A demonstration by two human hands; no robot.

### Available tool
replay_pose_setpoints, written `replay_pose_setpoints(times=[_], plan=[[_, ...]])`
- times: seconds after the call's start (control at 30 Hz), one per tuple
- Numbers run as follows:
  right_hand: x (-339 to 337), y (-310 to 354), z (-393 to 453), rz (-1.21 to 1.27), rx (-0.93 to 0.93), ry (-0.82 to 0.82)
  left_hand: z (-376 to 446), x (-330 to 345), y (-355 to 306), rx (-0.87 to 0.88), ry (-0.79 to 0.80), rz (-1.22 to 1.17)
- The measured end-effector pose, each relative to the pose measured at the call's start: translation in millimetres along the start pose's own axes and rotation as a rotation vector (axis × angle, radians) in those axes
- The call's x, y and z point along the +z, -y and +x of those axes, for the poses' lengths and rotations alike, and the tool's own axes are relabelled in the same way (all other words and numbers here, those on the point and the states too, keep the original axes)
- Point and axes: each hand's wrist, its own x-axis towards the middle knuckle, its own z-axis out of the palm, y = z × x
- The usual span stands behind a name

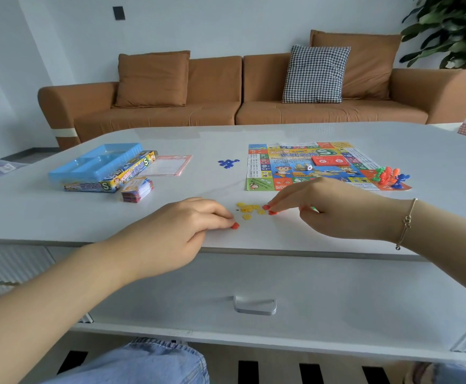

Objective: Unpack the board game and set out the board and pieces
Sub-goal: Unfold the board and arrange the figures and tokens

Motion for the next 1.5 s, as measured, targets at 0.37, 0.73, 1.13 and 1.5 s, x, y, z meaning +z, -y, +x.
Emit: replay_pose_setpoints(times=[0.37,0.73,1.13,1.5], plan=[[0,4,-21,-0.016,-0.023,0.025,1,11,-31,0.041,0.02,0.072],[-12,-9,-84,-0.079,0.063,0.025,33,12,-76,0.071,0.077,0.039],[-31,-58,-168,-0.133,0.315,-0.069,122,42,-149,0.141,0.205,0.04],[-40,-93,-196,-0.1,0.43,-0.125,169,60,-178,0.155,0.248,0.021]])
